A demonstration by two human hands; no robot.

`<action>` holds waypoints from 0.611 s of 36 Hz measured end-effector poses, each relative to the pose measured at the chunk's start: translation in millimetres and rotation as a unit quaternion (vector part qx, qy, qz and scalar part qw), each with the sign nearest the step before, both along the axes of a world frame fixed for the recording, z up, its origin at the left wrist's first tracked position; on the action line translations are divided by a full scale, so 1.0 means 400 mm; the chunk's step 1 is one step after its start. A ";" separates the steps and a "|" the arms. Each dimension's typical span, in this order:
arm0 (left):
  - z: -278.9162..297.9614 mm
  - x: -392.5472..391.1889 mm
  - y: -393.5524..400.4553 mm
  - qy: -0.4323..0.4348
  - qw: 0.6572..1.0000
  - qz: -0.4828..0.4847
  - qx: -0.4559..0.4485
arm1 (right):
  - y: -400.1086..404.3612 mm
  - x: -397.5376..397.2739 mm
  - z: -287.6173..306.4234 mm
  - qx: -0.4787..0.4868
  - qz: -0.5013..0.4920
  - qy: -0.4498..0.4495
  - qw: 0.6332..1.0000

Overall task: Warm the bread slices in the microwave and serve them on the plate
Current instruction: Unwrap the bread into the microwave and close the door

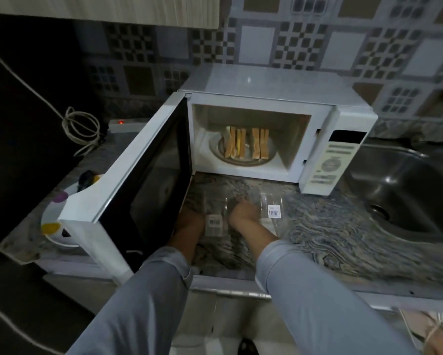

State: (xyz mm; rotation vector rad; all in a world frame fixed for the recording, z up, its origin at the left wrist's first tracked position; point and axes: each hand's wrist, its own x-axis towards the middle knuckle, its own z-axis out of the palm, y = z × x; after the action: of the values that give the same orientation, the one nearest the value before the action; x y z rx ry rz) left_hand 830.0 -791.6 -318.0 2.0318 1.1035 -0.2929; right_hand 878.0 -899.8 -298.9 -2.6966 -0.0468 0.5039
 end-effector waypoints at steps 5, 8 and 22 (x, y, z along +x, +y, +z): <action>-0.002 -0.007 -0.003 0.030 0.998 -0.041 0.035 | -0.005 -0.012 -0.015 0.026 0.008 0.040 0.999; 0.007 -0.018 -0.002 0.043 0.997 -0.060 0.039 | -0.003 -0.023 -0.015 0.034 -0.012 0.060 0.998; 0.119 0.001 -0.027 -0.100 0.991 0.034 0.087 | 0.010 -0.033 0.073 0.031 0.002 -0.057 0.998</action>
State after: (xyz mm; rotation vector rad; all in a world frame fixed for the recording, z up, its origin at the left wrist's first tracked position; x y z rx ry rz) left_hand 830.3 -802.5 -270.4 2.1185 1.1001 0.0442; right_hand 864.8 -896.0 -269.7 -2.6619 -0.0967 0.3444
